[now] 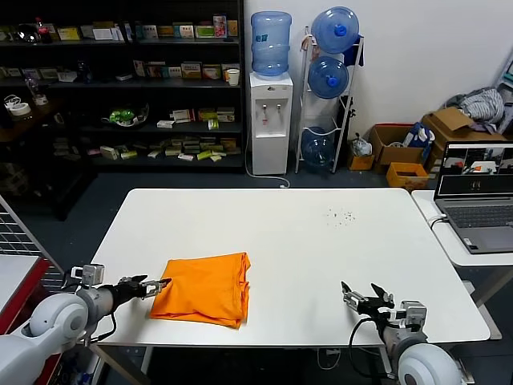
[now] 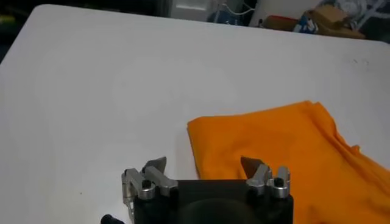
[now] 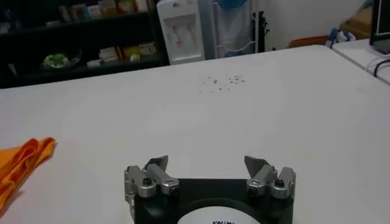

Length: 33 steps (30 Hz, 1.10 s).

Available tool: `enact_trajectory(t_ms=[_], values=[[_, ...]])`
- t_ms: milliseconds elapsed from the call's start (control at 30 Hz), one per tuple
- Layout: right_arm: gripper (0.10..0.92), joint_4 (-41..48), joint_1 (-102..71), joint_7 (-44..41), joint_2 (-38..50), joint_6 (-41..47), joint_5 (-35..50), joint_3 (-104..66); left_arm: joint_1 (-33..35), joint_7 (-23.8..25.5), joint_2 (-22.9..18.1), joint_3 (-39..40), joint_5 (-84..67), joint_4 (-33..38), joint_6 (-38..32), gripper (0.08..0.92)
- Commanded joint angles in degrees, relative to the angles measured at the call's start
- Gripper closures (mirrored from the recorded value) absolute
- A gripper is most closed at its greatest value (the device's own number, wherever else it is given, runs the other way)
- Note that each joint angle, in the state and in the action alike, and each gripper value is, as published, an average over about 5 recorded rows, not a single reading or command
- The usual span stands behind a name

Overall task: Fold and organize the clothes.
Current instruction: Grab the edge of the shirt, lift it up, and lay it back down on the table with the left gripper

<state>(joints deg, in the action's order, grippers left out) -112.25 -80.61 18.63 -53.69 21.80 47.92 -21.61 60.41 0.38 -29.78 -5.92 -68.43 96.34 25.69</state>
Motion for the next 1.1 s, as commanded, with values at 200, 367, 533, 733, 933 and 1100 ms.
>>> enact_trajectory(t_ms=[200,367,533,733,933,1100], values=[[0.203,0.0,-0.4,0.2,0.0,0.0,0.0,-0.2,-1.9,4.6,0.4,2.2,0.7,-2.7,1.1,0.177],[0.203,-0.1,-0.5,0.2,0.2,0.1,0.0,-0.3,-2.5,4.1,-0.2,2.9,1.0,-3.0,1.1,0.177],[0.203,-0.1,-0.4,0.2,0.1,0.1,0.1,-0.3,-2.6,3.9,-0.4,3.4,1.0,-2.8,1.1,0.215],[0.203,0.0,-0.3,0.2,0.2,0.1,0.1,-0.2,-2.4,3.9,-0.8,3.8,1.1,-2.6,1.1,0.380],[0.203,0.1,-0.3,0.2,0.1,0.1,0.2,-0.2,-2.5,3.8,-1.4,3.9,1.1,-2.6,1.1,0.553],[0.203,0.3,-0.3,0.1,0.0,0.0,0.2,-0.2,-2.5,3.7,-1.9,4.0,1.0,-2.5,1.1,0.700]])
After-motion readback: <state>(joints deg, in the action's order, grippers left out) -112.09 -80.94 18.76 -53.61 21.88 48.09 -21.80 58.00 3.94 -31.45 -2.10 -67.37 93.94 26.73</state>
